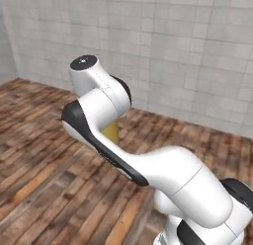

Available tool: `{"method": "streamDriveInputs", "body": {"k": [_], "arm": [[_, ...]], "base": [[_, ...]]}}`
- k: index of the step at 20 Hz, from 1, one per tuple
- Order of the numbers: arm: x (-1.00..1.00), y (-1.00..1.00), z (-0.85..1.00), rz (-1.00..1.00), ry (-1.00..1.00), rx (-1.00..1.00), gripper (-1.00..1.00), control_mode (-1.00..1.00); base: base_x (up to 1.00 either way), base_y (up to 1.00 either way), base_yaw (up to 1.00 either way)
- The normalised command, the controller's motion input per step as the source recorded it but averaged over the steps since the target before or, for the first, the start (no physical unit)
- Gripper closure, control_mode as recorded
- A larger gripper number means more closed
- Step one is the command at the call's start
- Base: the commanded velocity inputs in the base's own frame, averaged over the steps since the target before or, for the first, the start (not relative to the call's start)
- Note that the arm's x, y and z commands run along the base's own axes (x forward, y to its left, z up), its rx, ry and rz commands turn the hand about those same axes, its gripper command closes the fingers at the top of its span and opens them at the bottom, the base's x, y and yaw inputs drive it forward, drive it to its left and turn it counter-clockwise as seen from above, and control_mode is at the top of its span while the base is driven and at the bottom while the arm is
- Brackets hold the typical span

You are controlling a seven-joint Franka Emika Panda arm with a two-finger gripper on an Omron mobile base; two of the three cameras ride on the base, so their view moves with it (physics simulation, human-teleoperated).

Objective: There is a tray on the dining counter. Grab the cup, mug, and pitcher and place them on the tray. The pitcher may be placed next to the tray if it cannot fit the tray.

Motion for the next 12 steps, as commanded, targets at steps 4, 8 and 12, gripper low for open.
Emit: {"method": "streamDriveInputs", "body": {"k": [4,8,12], "arm": [[0.00,0.00,0.00,0.00,0.00,0.00,1.00,1.00],[0.00,0.00,0.00,0.00,0.00,0.00,1.00,1.00],[0.00,0.00,0.00,0.00,0.00,0.00,1.00,1.00]], "base": [[1.00,-0.01,0.73],[1.00,0.00,0.75],[1.00,-0.03,0.71]]}}
